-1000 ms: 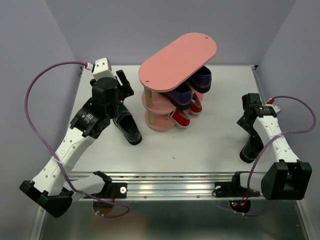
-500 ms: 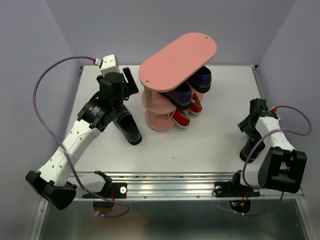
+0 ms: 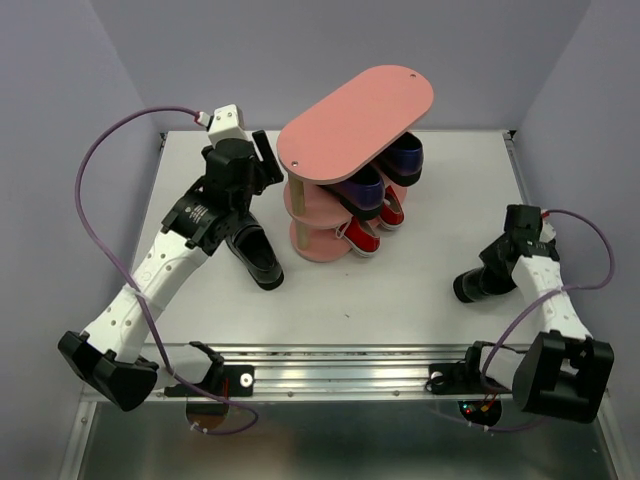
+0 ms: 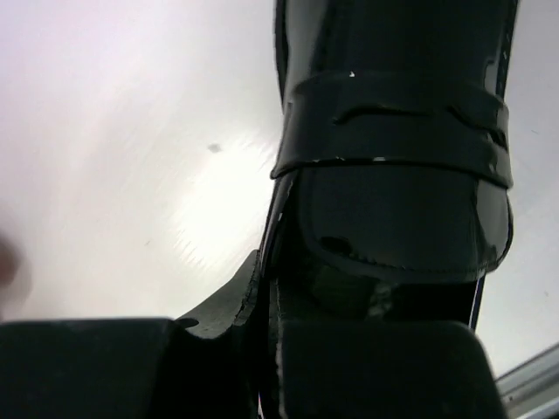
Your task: Place and organize the shoes onto the shoe shelf
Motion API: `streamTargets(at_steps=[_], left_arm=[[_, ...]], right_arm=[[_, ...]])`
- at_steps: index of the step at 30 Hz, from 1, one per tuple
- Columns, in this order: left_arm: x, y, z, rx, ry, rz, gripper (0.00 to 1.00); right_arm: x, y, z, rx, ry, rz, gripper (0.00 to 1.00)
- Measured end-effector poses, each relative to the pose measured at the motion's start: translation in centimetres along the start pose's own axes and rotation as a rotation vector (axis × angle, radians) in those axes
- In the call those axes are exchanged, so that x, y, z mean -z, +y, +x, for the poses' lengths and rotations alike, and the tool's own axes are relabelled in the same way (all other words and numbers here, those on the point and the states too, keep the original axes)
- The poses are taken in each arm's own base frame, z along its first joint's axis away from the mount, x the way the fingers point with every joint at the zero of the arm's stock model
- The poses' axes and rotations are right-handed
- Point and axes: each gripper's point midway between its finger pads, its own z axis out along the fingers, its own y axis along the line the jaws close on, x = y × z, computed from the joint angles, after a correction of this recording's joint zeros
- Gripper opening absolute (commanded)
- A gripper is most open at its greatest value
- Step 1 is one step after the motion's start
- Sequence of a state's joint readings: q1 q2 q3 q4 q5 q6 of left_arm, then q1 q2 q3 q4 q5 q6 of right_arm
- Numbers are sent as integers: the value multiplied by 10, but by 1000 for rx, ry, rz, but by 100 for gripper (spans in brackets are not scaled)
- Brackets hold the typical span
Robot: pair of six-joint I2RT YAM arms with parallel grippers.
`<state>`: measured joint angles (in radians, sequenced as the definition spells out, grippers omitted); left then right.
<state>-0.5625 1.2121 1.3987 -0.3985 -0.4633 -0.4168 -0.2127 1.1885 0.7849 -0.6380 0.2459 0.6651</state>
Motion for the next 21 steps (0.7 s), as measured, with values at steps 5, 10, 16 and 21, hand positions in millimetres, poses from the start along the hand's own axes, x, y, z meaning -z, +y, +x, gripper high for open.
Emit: streamTargets(at_steps=[5,10,16,21], left_arm=[[-3,-5,4,5,13,15,77],[-3,-5,4,6,15,17,77],[-3,-4,4,6,14,17,77],[-1,-4,2,8,9,18,77]], right_arm=[[30,33,2,101,-67,-226,1],[34,69,15,244,-66,-325,1],[20,103,45,454,-23,-287,1],[12,124,55,586,-11,-282,36]])
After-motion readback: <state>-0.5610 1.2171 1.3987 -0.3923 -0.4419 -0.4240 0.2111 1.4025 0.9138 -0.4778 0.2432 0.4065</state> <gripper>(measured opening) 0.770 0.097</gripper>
